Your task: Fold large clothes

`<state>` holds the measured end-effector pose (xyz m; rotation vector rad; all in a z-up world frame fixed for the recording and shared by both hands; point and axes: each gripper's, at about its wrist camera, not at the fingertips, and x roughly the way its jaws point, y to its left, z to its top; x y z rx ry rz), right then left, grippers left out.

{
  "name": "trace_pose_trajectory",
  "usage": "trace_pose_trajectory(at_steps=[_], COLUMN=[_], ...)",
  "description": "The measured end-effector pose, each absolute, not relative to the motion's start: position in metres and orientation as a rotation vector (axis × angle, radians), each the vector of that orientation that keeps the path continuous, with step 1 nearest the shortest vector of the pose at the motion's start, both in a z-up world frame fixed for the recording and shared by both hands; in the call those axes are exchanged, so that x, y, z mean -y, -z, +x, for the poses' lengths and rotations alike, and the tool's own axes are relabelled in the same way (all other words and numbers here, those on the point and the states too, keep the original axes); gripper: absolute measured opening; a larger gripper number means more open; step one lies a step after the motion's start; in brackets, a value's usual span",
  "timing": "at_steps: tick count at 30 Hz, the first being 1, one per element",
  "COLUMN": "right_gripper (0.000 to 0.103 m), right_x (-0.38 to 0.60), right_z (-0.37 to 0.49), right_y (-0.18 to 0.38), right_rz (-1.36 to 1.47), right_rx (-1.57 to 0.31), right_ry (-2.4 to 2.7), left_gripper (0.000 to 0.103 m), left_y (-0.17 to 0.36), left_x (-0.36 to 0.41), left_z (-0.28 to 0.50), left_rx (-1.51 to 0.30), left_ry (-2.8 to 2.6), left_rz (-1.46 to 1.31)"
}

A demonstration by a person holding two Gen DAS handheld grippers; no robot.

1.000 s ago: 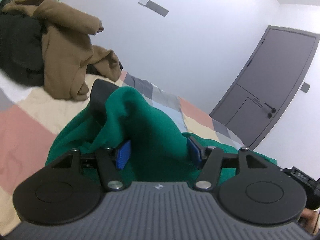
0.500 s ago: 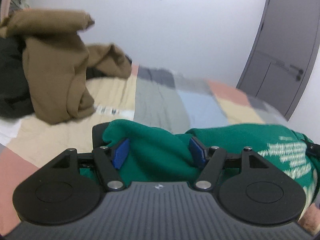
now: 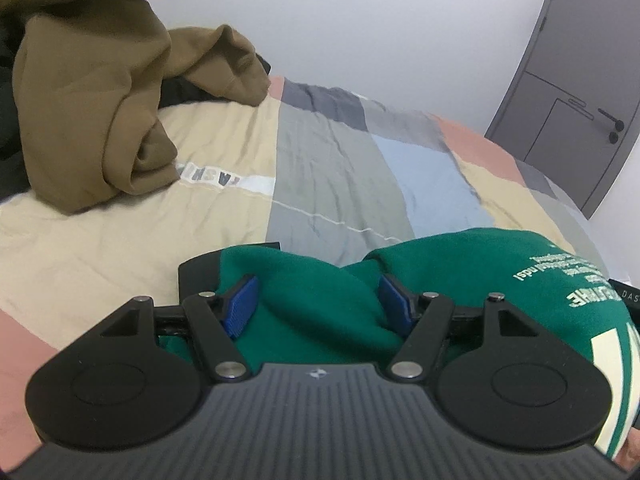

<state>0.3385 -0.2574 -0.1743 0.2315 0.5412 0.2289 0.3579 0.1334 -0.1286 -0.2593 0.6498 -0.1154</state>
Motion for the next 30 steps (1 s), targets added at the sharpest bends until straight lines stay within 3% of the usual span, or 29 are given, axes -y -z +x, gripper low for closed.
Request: trace_pose_trajectory(at_steps=[10, 15, 23, 29, 30], right_gripper=[0.069, 0.07, 0.072, 0.07, 0.066], right_x=[0.282, 0.303, 0.332, 0.325, 0.323], right_z=[0.265, 0.217, 0.173, 0.196, 0.2], right_y=[0.137, 0.128, 0.182, 0.207, 0.207], right_rz=[0.364, 0.538, 0.981, 1.046, 1.044], right_rx=[-0.53, -0.588, -0.784, -0.858, -0.849], right_ry=[-0.253, -0.221, -0.205, -0.203, -0.208], left_gripper=[0.074, 0.075, 0.079, 0.078, 0.077], left_y=[0.069, 0.064, 0.12, 0.154, 0.155], left_x=[-0.156, -0.154, -0.162, -0.172, -0.172], left_z=[0.274, 0.228, 0.195, 0.213, 0.214], left_rx=[-0.591, -0.676, -0.844, -0.851, -0.843], left_ry=[0.145, 0.15, 0.159, 0.122, 0.12], left_rz=[-0.344, -0.444, -0.829, -1.0, -1.003])
